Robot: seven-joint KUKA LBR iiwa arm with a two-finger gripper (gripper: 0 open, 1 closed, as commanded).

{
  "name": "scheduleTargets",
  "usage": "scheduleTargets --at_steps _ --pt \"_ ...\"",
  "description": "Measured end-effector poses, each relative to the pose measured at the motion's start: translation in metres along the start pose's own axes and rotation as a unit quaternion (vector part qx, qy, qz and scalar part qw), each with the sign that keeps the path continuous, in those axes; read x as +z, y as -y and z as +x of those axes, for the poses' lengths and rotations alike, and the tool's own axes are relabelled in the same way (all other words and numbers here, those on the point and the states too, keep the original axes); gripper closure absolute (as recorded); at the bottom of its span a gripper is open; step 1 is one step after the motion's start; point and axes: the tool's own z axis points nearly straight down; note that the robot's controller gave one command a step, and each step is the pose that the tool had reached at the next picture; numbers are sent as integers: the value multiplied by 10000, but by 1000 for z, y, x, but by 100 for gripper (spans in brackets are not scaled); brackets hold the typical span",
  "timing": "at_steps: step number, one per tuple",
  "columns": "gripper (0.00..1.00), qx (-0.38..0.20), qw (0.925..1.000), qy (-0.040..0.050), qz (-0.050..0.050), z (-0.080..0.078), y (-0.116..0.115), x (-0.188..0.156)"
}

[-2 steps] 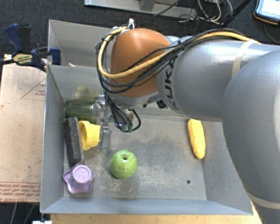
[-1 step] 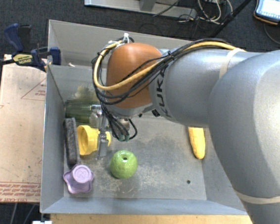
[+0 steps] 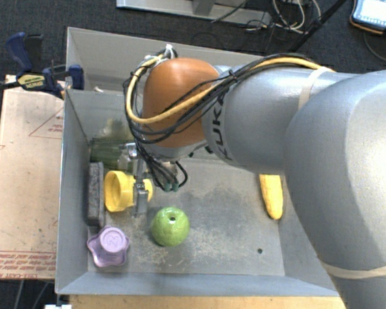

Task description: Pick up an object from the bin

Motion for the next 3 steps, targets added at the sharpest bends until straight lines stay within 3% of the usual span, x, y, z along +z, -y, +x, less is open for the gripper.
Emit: scheduleTargets --at_steps 1,2,3 --pt "0 225 9997 -55 -18 15 7 45" --pt "100 -17 10000 30 -3 14 8 56" --pt "100 -47 10000 16 0 15 8 55"
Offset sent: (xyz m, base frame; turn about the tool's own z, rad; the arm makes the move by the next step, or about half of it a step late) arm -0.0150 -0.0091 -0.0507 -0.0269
